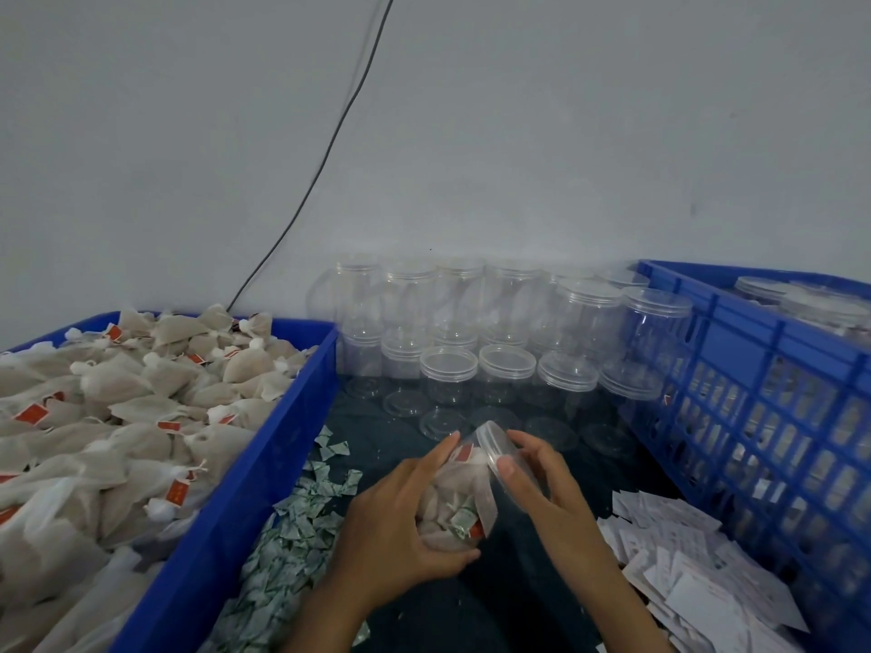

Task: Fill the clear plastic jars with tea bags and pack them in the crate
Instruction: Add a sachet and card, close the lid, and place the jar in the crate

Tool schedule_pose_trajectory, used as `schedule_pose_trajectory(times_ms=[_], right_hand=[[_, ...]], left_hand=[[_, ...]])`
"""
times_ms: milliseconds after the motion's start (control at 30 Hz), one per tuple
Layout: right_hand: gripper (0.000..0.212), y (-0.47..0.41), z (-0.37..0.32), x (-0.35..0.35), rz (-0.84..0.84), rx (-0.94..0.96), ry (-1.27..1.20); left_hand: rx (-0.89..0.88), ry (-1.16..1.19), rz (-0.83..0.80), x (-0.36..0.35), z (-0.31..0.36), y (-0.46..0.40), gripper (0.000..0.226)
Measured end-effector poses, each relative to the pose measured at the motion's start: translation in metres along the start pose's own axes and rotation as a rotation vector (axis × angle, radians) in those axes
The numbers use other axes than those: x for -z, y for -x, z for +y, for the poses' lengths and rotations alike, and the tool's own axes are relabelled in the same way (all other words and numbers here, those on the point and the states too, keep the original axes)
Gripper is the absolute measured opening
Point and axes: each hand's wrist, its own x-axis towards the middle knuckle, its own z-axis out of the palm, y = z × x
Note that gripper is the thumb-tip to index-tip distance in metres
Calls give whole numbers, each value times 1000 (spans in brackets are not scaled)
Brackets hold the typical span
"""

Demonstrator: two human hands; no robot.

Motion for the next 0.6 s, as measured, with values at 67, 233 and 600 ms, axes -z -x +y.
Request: schedule_pose_trajectory(times_ms=[67,233,600], right_hand=[[56,1,-1,0,-75,-32,-57],[70,0,-2,1,-31,40,-119],[64,-1,2,-13,170,37,-220]], left_hand=[[12,46,-30,1,-1,0,110],[58,220,-68,-3,2,1,108],[55,52,-12,-16,11,1,104]])
